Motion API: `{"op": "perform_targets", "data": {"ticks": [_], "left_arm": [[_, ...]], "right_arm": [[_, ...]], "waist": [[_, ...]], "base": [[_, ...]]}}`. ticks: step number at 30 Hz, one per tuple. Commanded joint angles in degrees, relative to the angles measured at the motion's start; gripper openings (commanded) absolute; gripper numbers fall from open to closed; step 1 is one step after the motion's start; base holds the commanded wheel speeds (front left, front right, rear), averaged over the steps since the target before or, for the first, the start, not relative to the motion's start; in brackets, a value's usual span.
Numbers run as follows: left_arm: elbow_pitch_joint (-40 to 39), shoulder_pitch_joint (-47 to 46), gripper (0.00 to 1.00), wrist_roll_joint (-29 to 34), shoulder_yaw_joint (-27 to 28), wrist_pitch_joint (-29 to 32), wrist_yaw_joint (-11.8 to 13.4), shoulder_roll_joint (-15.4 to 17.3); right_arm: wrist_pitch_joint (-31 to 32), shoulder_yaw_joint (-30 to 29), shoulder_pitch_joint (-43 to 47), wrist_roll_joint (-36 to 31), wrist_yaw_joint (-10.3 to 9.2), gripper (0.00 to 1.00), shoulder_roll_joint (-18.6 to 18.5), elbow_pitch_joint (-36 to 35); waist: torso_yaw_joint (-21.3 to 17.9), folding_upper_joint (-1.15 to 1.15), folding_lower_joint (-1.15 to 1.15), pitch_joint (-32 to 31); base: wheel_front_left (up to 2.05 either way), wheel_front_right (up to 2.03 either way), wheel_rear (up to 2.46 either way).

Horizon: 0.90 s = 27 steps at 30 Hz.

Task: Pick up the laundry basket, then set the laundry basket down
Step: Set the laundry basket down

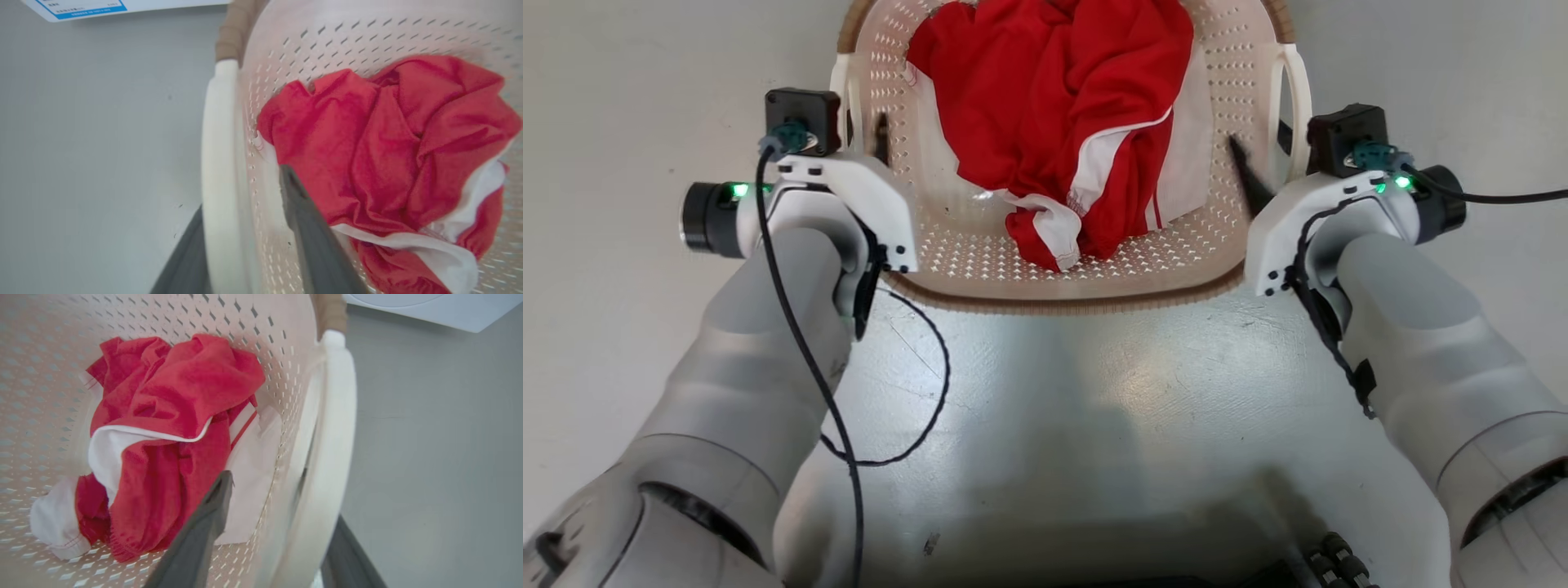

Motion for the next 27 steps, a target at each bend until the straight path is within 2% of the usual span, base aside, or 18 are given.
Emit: {"op": "perform_targets", "data": {"ticks": [1, 18, 27], "left_arm": [[-0.1, -0.1, 1.00, 0.5, 0.6, -0.3, -0.4, 0.2], [2.4, 0.3, 1.00, 0.2, 1.1, -0.3, -0.8, -0.4], [2.9, 1.7, 1.00, 0.2, 1.3, -0.3, -0.5, -0.2]], "right_arm": [[-0.5, 0.5, 3.6, -0.3, 0.50, 1.00, 2.0, -1.0], [-0.8, -2.6, 3.1, -2.2, 0.50, 1.00, 2.0, -0.5], [-0.9, -6.3, 3.3, -5.1, 0.50, 1.00, 2.0, -1.0]], "waist": [[0.0, 0.00, 0.00, 0.0], [-0.6, 0.00, 0.00, -1.0], [-1.2, 0.00, 0.00, -3.4]], "base": [[0.00, 0.00, 0.00], [0.00, 0.00, 0.00], [0.00, 0.00, 0.00]]}}
